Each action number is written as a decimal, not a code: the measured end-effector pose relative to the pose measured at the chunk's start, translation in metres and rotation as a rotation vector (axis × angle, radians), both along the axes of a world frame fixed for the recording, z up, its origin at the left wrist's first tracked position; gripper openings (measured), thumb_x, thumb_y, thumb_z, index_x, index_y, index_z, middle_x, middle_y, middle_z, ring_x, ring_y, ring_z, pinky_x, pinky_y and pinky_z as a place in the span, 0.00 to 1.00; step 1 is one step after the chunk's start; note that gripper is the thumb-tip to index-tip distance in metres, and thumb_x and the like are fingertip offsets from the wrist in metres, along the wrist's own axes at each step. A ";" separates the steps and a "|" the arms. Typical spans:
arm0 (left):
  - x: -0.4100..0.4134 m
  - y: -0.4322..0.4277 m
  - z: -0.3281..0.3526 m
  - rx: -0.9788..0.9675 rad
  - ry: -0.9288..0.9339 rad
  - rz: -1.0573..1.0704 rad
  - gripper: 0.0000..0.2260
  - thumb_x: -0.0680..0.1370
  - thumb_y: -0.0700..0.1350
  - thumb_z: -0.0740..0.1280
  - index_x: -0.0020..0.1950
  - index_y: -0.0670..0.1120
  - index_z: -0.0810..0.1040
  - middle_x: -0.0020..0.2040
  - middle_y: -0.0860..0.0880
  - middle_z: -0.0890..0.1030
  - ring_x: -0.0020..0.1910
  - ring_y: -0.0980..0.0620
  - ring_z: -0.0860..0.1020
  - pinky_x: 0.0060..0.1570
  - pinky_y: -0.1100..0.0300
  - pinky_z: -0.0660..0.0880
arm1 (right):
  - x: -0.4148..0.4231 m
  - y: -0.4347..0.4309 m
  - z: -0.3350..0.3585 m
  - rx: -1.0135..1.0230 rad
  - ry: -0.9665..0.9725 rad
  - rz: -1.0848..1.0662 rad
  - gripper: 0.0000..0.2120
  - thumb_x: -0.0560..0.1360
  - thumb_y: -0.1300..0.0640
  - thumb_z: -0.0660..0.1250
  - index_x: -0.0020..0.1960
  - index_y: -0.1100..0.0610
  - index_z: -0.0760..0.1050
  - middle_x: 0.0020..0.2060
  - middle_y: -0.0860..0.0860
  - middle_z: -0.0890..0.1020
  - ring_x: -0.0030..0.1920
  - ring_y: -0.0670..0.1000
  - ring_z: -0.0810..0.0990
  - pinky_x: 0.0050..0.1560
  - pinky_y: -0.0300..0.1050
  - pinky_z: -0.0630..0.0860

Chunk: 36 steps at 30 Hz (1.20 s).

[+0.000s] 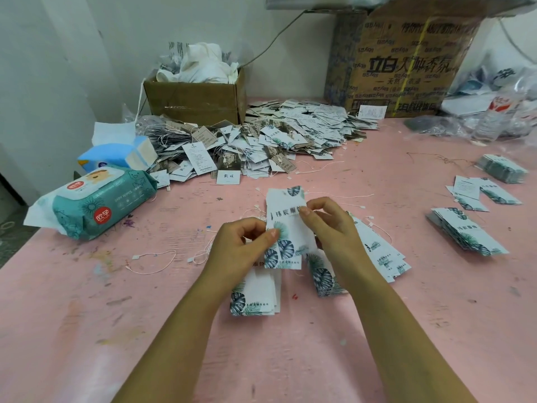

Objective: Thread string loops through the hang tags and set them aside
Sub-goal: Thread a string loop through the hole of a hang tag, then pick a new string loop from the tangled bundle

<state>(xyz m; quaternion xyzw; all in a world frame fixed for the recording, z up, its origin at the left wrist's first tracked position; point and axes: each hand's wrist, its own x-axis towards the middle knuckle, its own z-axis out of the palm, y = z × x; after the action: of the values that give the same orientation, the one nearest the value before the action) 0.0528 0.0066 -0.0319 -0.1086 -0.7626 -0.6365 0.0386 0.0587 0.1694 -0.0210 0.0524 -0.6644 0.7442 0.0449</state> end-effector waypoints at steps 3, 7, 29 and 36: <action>-0.003 -0.002 0.000 0.071 -0.008 0.088 0.06 0.73 0.42 0.71 0.36 0.42 0.80 0.35 0.42 0.80 0.35 0.51 0.74 0.39 0.56 0.73 | 0.001 0.003 0.003 0.042 -0.015 0.040 0.06 0.74 0.64 0.66 0.43 0.54 0.73 0.34 0.53 0.81 0.33 0.51 0.80 0.34 0.43 0.77; -0.004 -0.002 0.000 0.124 -0.025 0.159 0.06 0.73 0.42 0.70 0.35 0.46 0.81 0.35 0.46 0.80 0.36 0.52 0.75 0.42 0.55 0.73 | 0.002 0.007 0.004 0.068 -0.013 0.127 0.14 0.72 0.73 0.64 0.47 0.56 0.68 0.30 0.58 0.76 0.27 0.52 0.77 0.33 0.44 0.76; -0.010 -0.005 -0.021 -0.782 0.067 0.074 0.12 0.78 0.59 0.57 0.56 0.61 0.77 0.55 0.63 0.76 0.59 0.54 0.59 0.44 0.60 0.48 | -0.005 0.006 -0.001 -0.097 -0.219 -0.044 0.13 0.77 0.69 0.59 0.59 0.63 0.73 0.41 0.58 0.81 0.35 0.51 0.81 0.37 0.39 0.80; -0.008 -0.003 -0.017 -0.733 0.125 0.092 0.09 0.79 0.54 0.60 0.54 0.59 0.78 0.50 0.65 0.75 0.59 0.55 0.61 0.44 0.60 0.50 | -0.005 -0.007 -0.012 0.836 0.151 -0.059 0.11 0.72 0.66 0.64 0.42 0.53 0.81 0.43 0.47 0.81 0.49 0.50 0.75 0.51 0.41 0.70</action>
<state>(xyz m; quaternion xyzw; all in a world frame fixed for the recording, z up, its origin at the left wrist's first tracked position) 0.0447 0.0034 -0.0485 -0.1193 -0.9402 -0.3109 0.0720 0.0538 0.1623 -0.0331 0.1015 -0.9051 0.4031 0.0895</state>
